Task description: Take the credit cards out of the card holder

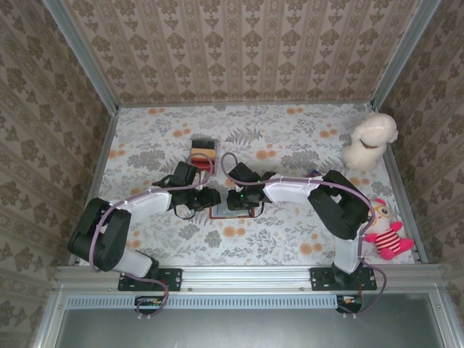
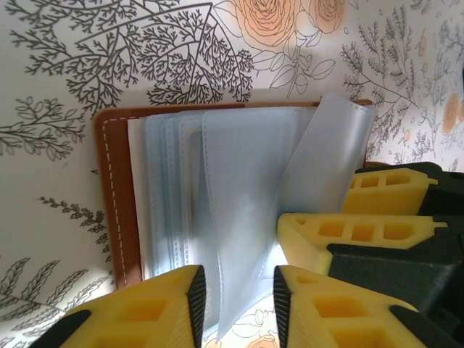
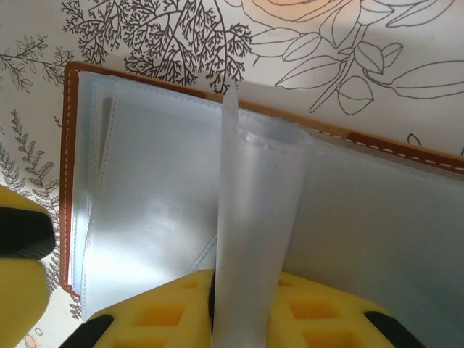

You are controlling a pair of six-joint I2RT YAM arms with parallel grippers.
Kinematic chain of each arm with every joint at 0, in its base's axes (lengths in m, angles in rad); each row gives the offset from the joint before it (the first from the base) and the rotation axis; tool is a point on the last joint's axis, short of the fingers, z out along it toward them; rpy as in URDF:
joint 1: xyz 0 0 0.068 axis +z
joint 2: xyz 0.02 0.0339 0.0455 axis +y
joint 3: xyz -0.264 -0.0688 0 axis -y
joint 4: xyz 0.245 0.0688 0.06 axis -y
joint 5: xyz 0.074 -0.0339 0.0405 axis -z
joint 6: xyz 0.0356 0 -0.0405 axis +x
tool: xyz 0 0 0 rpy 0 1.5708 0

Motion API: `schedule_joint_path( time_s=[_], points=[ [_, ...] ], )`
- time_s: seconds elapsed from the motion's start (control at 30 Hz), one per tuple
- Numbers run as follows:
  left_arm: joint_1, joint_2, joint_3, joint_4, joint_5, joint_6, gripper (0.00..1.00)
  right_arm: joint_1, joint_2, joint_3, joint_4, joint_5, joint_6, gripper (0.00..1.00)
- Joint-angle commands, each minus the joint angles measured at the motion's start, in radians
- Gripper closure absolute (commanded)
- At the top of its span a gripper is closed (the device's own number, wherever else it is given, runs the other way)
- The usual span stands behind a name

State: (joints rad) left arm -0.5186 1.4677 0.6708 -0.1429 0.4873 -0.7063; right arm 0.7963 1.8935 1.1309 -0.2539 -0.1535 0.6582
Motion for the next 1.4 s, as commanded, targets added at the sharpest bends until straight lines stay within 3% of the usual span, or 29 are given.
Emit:
schedule_joint_path(
  time_s=[0.0,0.67,0.97,1.13,1.37],
  points=[
    [-0.009,0.022,0.041,0.006,0.004,0.001,0.69,0.000,0.044,-0.020,-0.100,0.041,-0.011,0.78],
    [-0.027,0.100,0.065,-0.013,0.013,0.017,0.74,-0.003,0.010,-0.019,-0.064,-0.002,-0.012,0.77],
    [-0.027,0.037,0.069,-0.070,-0.020,0.028,0.72,-0.009,0.014,-0.015,-0.075,0.003,-0.015,0.77],
    [-0.027,0.004,0.087,-0.162,-0.097,0.051,0.72,-0.008,0.016,-0.023,-0.073,0.005,-0.015,0.77],
    [-0.032,0.054,0.086,-0.120,-0.057,0.041,0.72,-0.008,0.015,-0.022,-0.068,-0.004,-0.014,0.78]
  ],
)
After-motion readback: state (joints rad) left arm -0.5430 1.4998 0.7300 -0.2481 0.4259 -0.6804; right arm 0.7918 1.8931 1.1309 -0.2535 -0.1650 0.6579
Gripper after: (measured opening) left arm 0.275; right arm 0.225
